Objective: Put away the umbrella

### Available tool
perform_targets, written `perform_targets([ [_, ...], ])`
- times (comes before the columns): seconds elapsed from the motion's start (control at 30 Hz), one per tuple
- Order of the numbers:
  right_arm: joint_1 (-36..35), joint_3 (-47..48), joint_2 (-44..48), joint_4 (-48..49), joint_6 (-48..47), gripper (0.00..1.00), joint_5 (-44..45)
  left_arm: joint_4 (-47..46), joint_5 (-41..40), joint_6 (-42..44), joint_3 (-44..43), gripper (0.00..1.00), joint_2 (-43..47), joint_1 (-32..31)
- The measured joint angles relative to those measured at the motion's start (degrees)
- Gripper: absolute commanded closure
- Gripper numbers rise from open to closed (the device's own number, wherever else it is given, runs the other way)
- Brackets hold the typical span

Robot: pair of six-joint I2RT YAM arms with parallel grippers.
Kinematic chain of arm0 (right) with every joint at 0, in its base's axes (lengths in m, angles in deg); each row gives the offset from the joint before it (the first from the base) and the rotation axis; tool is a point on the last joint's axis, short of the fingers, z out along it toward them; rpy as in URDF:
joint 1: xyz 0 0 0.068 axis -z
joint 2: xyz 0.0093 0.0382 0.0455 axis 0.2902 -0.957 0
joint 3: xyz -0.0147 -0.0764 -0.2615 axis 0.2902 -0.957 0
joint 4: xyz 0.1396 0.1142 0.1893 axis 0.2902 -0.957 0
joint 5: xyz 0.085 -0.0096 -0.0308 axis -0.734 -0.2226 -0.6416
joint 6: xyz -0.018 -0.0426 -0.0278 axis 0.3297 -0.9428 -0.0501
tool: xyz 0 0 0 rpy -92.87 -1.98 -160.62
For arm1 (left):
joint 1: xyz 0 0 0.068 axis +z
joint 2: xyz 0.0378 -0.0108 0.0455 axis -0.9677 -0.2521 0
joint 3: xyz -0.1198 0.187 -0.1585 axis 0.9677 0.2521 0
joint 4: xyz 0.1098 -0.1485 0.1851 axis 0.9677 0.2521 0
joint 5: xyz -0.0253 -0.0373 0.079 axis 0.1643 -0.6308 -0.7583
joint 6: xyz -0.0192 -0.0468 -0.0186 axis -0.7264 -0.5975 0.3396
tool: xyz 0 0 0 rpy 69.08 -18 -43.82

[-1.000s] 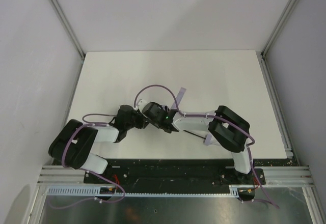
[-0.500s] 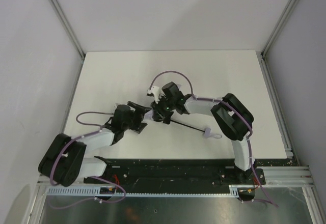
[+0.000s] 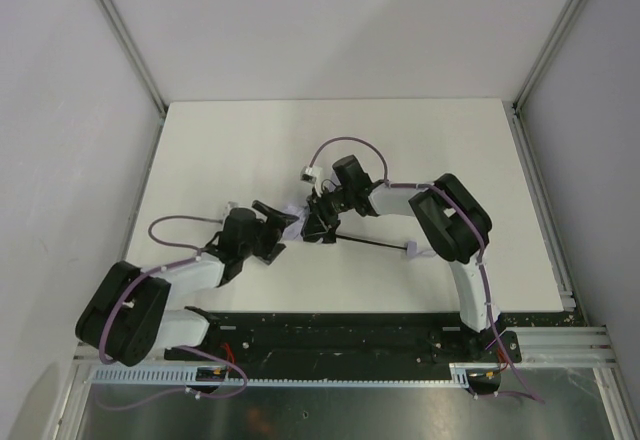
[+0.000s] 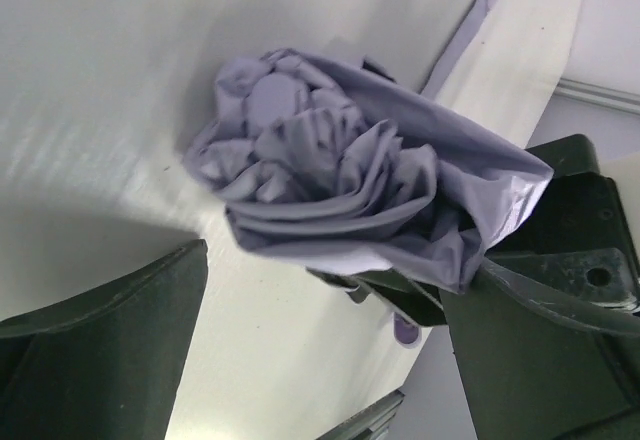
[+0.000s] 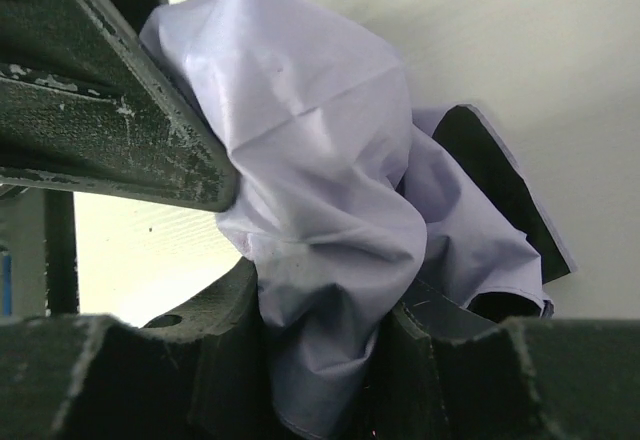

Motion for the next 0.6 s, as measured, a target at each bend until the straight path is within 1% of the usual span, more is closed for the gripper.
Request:
perform_targets([
  [0.27,0.15,1.01,-0.68,-1.86,0.22,1.00,-2.43,-2.89,-0.07,1.92,-1.77,0.01,-3.91,0.00],
  [0.4,0.61,1.16,-0.68,-2.36,0.22,1.00,-2.71,-5.22,2.56,-0.63,-4.11,0.08,-9.73,0.24],
  [0.5,1.95,1.29,-0.61,-2.58,0.17,1.00,-2.54,-7.61,4.17,-1.73,-6.51,0.18,-14.14,0.22],
  [0.53,2.25,1.29,-0.57,-2.67,0.13,1.00,-2.58,-8.35,4.24,-1.90,-6.69,0.20,-14.93,0.17],
  [0.6,2.40,1.29,-0.39,-2.89,-0.31,1.00,-2.49,-8.92,3.96,-2.10,-6.58,0.21,-15.45,0.07],
])
